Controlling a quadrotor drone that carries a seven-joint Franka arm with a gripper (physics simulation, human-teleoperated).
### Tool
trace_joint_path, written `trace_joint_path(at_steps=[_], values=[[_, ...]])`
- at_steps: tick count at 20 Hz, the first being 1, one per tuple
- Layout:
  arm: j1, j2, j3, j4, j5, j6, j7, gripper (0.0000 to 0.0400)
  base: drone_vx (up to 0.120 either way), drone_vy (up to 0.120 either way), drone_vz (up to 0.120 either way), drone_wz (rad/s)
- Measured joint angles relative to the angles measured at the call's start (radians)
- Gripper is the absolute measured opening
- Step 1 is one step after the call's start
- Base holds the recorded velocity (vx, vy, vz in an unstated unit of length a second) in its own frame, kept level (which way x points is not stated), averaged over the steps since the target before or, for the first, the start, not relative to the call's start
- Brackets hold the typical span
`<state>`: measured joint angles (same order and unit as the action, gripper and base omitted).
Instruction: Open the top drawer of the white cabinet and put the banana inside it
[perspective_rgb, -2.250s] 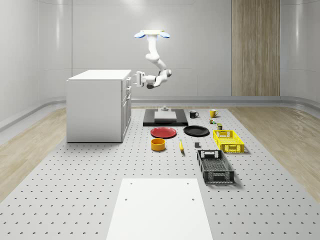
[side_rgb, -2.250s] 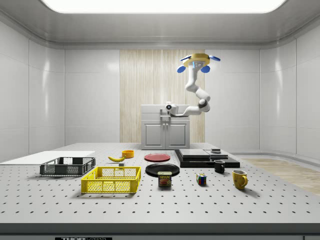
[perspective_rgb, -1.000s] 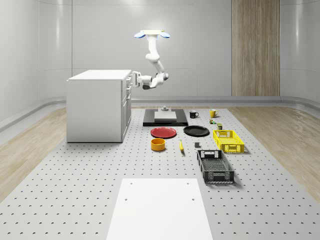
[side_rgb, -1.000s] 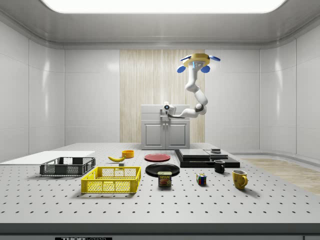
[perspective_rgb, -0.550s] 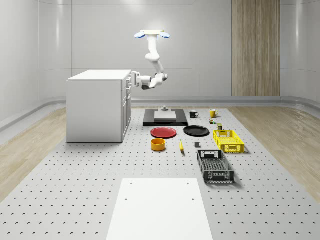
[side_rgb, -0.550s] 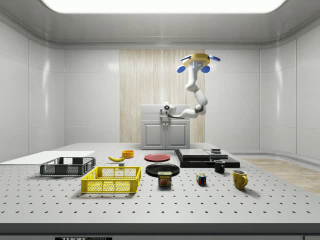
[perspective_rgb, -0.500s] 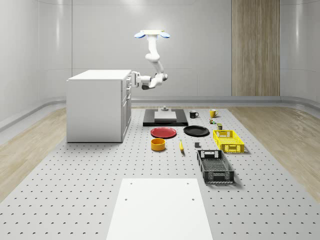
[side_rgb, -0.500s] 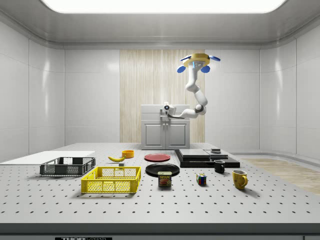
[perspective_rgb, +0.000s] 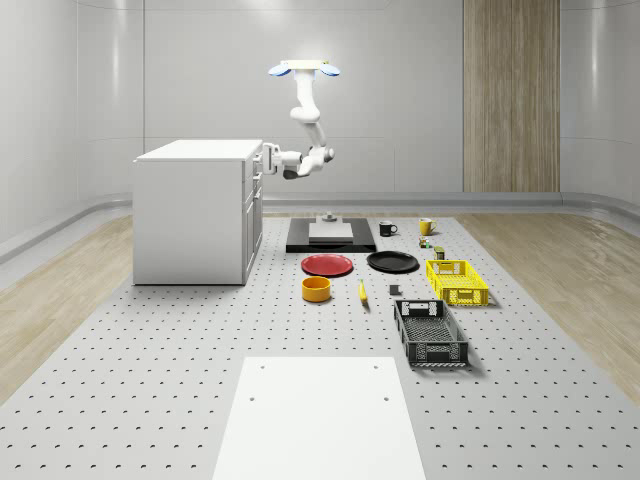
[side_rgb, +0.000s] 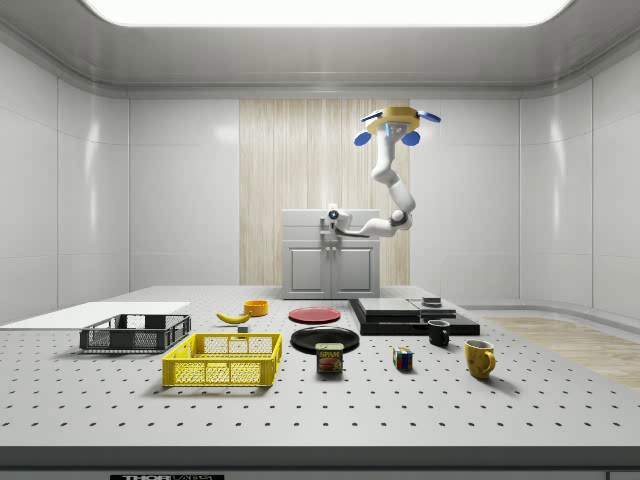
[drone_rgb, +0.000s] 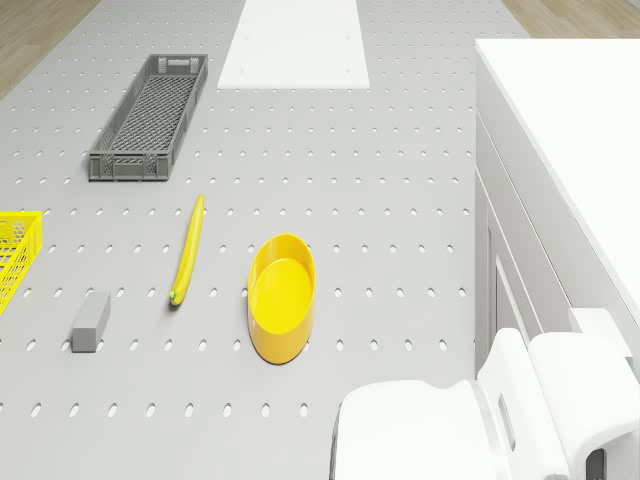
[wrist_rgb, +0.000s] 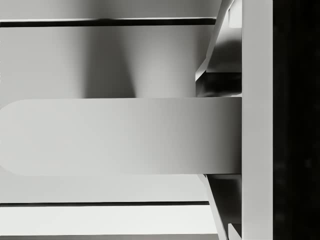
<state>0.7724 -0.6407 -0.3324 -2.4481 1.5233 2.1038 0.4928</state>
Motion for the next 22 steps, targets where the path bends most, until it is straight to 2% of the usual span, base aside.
trace_joint_path(at_steps=[15, 16, 18, 20, 22], values=[[-0.110, -0.053, -0.036, -0.036, -0.083, -0.115, 0.025, 0.0118, 0.000, 0.000, 0.000, 0.000], [-0.115, -0.060, -0.036, -0.032, -0.094, -0.119, 0.058, 0.0185, 0.000, 0.000, 0.000, 0.000], [-0.122, -0.061, -0.040, -0.035, -0.096, -0.128, 0.049, 0.0270, 0.000, 0.000, 0.000, 0.000], [-0.128, -0.062, -0.042, -0.037, -0.098, -0.135, 0.041, 0.0321, 0.000, 0.000, 0.000, 0.000], [-0.134, -0.061, -0.043, -0.038, -0.098, -0.140, 0.036, 0.0352, 0.000, 0.000, 0.000, 0.000]])
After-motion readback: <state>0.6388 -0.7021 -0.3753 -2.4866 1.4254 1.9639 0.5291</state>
